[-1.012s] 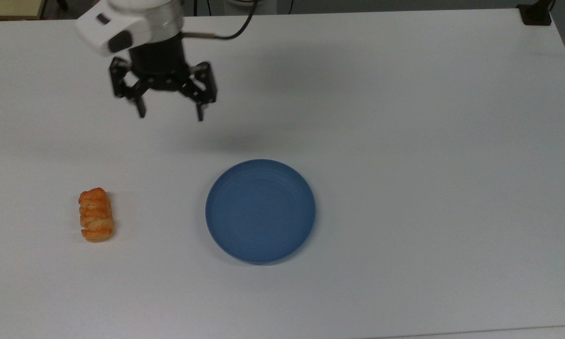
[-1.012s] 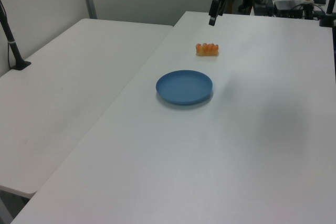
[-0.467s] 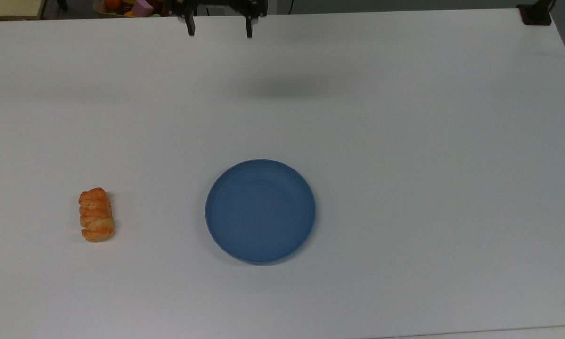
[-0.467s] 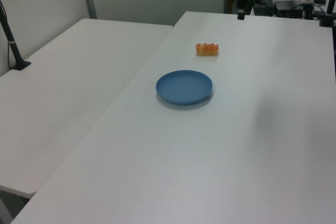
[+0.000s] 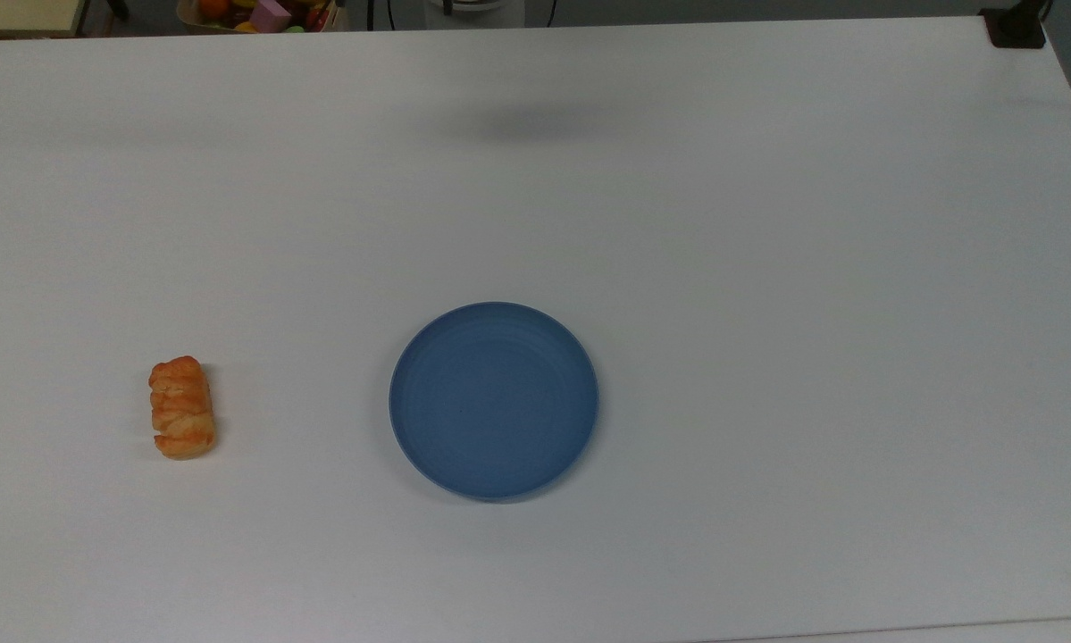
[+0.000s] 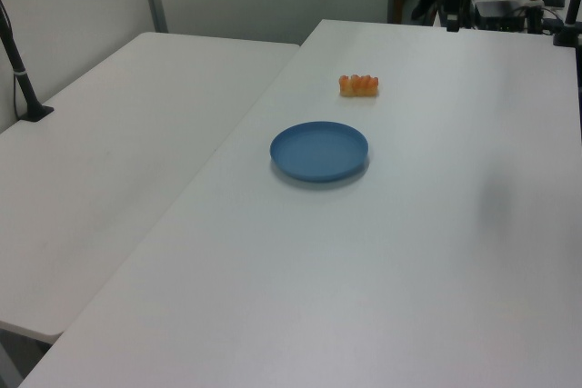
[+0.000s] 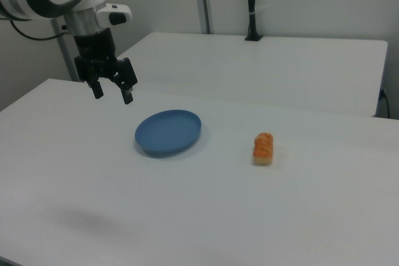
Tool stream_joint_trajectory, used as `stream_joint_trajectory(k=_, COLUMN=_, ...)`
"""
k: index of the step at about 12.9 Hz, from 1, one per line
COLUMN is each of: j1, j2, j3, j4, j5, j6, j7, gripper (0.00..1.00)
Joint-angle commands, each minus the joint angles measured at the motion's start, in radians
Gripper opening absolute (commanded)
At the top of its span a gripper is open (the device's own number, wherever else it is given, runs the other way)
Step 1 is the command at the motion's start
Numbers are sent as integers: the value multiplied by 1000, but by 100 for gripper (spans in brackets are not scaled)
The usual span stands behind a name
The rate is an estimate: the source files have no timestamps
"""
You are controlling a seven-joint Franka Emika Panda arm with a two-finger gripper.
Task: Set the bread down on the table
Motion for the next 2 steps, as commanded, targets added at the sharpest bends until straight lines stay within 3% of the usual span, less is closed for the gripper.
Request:
stream_joint_trajectory(k=1, j1=-3, j2=-19, j3=-8, j4=-16, j5=-4, j6=-1, j7=20, gripper=100)
stream_joint_trajectory(k=2, j1=-3, j2=-8, j3=-8, j4=-8, j5=-4, j6=-2, j7=20, gripper=100)
